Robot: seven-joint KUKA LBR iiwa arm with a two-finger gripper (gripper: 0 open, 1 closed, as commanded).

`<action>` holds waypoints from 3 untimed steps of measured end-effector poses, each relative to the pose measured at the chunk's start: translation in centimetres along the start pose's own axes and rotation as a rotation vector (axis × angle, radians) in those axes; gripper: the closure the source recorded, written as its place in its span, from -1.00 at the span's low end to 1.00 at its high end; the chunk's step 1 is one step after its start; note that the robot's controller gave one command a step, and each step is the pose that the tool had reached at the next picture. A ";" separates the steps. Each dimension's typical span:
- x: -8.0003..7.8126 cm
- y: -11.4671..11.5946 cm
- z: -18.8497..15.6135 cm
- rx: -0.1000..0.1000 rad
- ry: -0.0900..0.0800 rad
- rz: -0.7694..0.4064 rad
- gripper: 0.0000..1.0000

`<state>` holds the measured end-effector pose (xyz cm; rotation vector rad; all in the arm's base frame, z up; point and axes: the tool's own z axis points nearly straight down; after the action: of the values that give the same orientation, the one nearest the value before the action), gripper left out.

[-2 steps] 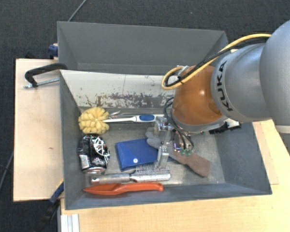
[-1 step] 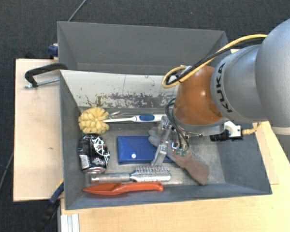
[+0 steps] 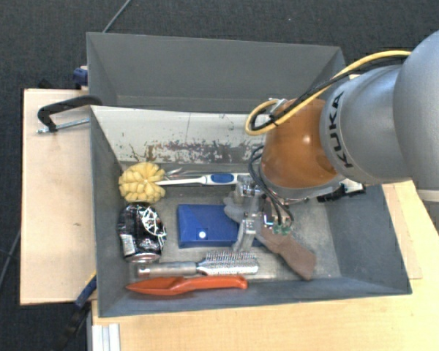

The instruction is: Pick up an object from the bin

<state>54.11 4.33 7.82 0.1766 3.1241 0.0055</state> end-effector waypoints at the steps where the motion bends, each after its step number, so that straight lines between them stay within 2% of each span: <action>1: 0.2 -0.1 0.1 -0.008 0.007 0.185 1.00; 3: 0.2 -0.1 -0.1 -0.008 0.006 0.184 1.00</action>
Offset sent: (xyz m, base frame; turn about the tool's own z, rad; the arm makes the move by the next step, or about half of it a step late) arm 0.0000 0.0000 0.0000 0.0000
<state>53.91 4.28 7.92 0.4637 3.1002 0.0202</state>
